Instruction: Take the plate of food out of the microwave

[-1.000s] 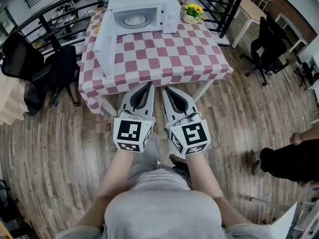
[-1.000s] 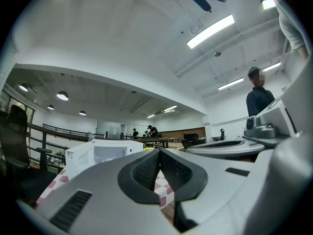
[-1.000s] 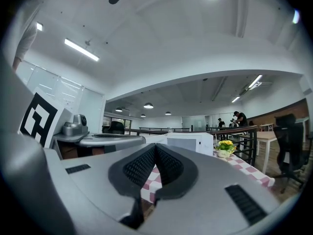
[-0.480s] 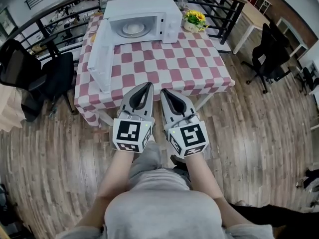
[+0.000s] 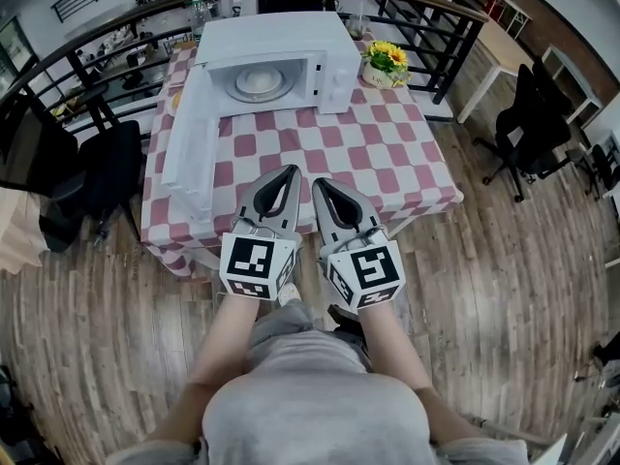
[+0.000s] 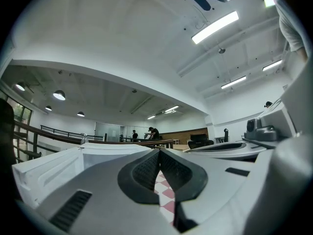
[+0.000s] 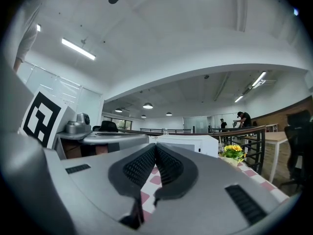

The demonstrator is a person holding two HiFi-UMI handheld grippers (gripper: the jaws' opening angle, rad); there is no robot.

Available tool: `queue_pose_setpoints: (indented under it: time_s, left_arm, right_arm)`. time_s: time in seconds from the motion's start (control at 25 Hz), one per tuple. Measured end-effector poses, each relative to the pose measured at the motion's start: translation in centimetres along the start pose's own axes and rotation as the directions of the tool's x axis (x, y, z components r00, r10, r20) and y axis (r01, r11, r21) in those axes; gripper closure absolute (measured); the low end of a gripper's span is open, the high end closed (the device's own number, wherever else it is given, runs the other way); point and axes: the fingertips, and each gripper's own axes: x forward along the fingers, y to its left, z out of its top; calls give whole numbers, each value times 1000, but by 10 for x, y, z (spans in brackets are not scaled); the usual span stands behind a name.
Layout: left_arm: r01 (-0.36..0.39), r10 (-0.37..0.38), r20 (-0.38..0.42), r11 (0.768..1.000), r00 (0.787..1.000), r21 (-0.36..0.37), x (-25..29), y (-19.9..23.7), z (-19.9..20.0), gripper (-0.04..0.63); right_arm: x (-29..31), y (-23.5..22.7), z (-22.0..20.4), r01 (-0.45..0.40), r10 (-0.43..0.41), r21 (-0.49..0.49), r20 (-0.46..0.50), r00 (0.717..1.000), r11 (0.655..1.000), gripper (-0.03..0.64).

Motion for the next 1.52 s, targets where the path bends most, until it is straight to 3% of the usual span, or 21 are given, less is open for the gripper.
queue_pose_setpoints:
  time_s: [0.32, 0.88, 1.52]
  left_arm:
    - [-13, 13, -5, 1000, 1000, -5, 47, 39, -6, 594]
    - [-44, 45, 11, 996, 999, -78, 112, 111, -20, 594]
    - [-145, 135, -69, 977, 988, -159, 174, 167, -59, 594]
  right_arm:
    - [54, -26, -7, -14, 14, -1, -5, 1000, 1000, 594]
    - [143, -58, -20, -49, 49, -4, -32, 998, 999, 594]
    - [211, -92, -46, -102, 101, -6, -69, 993, 995, 594]
